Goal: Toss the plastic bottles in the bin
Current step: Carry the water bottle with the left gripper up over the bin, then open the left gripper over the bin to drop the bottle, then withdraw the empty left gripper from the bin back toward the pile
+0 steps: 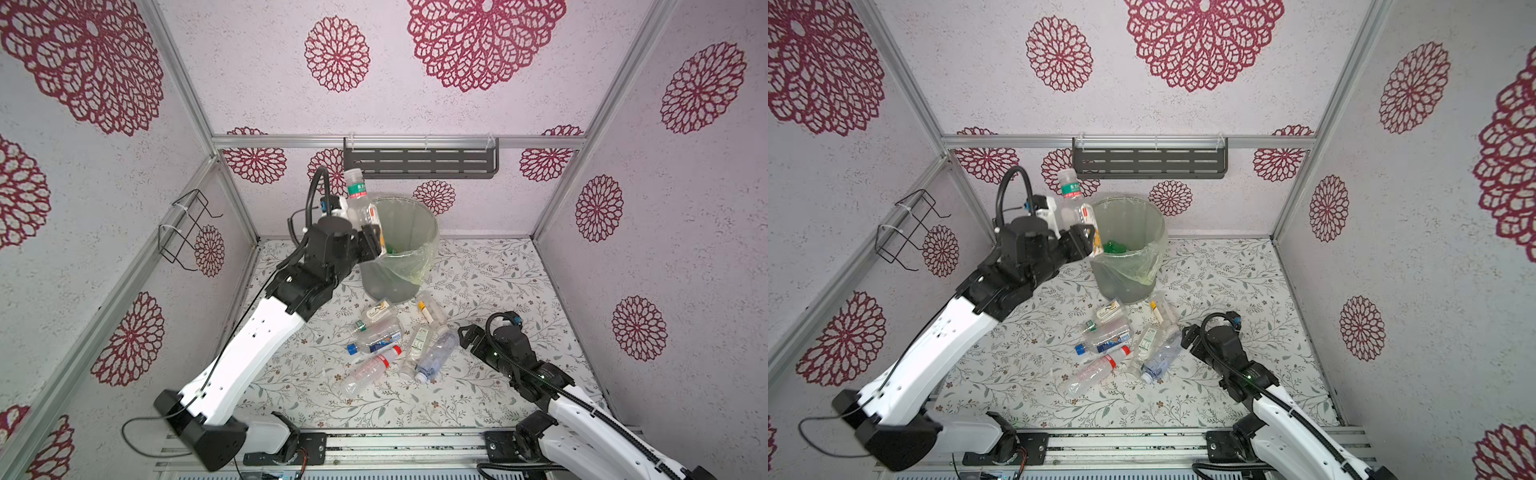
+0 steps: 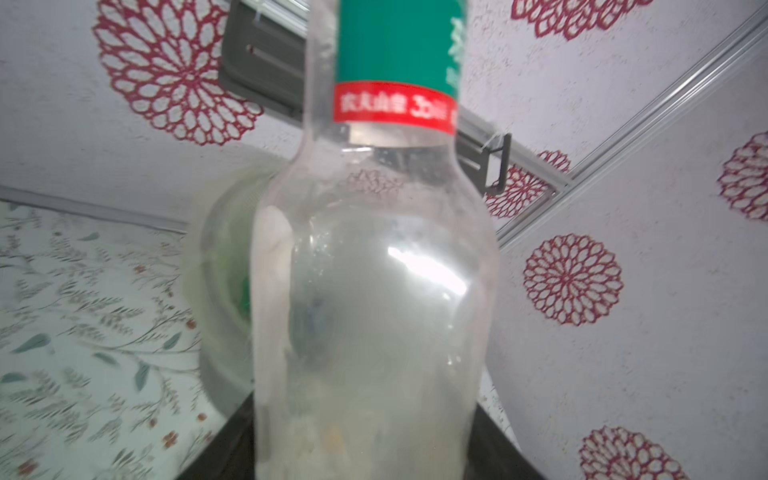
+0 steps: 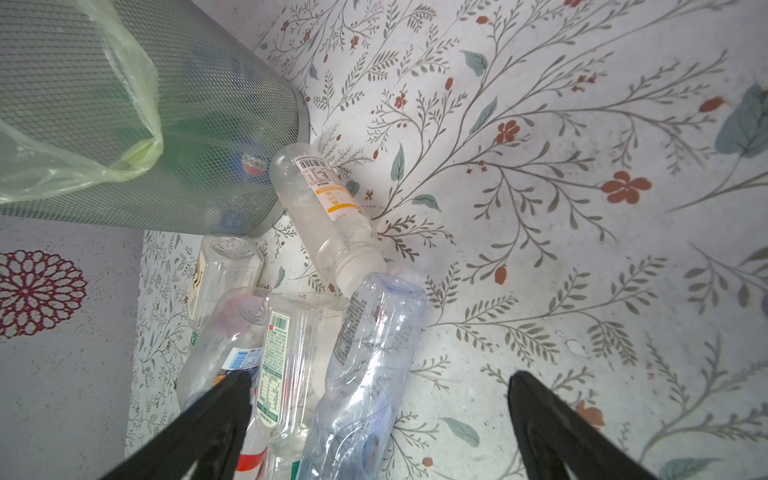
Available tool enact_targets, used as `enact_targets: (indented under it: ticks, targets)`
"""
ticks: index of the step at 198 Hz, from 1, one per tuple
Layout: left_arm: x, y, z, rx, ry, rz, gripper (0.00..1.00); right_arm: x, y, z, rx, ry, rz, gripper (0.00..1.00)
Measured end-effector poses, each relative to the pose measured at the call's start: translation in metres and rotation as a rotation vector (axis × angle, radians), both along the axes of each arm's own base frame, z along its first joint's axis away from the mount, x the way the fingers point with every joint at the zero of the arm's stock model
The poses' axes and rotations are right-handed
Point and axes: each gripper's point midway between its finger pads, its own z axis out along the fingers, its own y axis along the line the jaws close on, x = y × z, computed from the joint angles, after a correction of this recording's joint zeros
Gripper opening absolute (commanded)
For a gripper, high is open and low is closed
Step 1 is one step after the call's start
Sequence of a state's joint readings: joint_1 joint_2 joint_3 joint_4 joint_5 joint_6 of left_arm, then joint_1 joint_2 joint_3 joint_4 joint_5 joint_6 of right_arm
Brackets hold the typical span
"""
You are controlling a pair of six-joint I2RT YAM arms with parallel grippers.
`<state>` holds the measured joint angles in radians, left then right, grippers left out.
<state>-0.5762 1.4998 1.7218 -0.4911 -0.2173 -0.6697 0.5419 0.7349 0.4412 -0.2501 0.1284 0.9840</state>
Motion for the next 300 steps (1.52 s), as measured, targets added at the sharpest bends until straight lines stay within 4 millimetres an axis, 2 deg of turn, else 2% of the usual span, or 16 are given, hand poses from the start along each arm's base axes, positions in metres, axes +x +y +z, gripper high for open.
enact_targets:
  ticks: [9, 22, 31, 44, 65, 77, 105, 116, 127, 148, 185, 201, 217, 277, 300]
  targets:
    - [0.022, -0.009, 0.004, -0.008, -0.002, -0.008, 0.97, -0.001, -0.001, 0.004, 0.005, -0.008, -0.001, 0.99]
    - [0.046, -0.018, -0.003, -0.013, 0.015, -0.021, 0.97, -0.003, -0.002, 0.011, 0.011, -0.019, -0.003, 0.99]
    - [0.054, -0.021, -0.011, -0.006, 0.034, -0.029, 0.97, -0.003, -0.003, 0.018, 0.019, -0.034, -0.005, 0.99]
    - [0.054, -0.018, -0.022, 0.007, 0.066, -0.034, 0.97, -0.005, -0.005, 0.028, 0.031, -0.058, -0.009, 0.99]
    - [0.037, -0.01, -0.012, -0.001, 0.06, -0.046, 0.97, -0.011, -0.011, 0.038, 0.041, -0.09, -0.022, 0.99]
    - [0.02, -0.003, 0.008, -0.02, 0.033, -0.06, 0.97, -0.014, -0.015, 0.041, 0.043, -0.101, -0.027, 0.99]
    - [-0.027, 0.019, 0.067, -0.077, -0.08, -0.091, 0.97, -0.019, -0.019, 0.042, 0.043, -0.107, -0.033, 0.99]
    - [-0.042, 0.026, 0.078, -0.092, -0.106, -0.098, 0.97, -0.021, -0.02, 0.039, 0.038, -0.096, -0.033, 0.99]
    - [-0.054, 0.032, 0.079, -0.096, -0.109, -0.103, 0.97, -0.022, -0.02, 0.035, 0.032, -0.081, -0.032, 0.99]
    - [-0.068, 0.038, 0.053, -0.079, -0.056, -0.105, 0.97, -0.025, -0.02, 0.028, 0.024, -0.048, -0.028, 0.99]
    - [-0.079, 0.044, -0.026, -0.018, 0.13, -0.093, 0.97, -0.028, -0.018, 0.017, 0.023, -0.004, -0.017, 0.99]
    - [-0.086, 0.049, -0.05, 0.003, 0.192, -0.086, 0.97, -0.03, -0.017, 0.01, 0.025, 0.015, -0.013, 0.99]
    - [-0.093, 0.052, -0.062, 0.014, 0.224, -0.083, 0.97, -0.032, -0.015, 0.008, 0.029, 0.028, -0.001, 0.99]
    - [-0.118, 0.065, -0.079, -0.008, 0.229, -0.081, 0.97, -0.036, -0.009, 0.003, 0.057, 0.056, 0.019, 0.99]
    - [-0.12, 0.067, -0.098, 0.024, 0.255, -0.081, 0.97, -0.039, -0.009, -0.008, 0.066, 0.081, 0.016, 0.99]
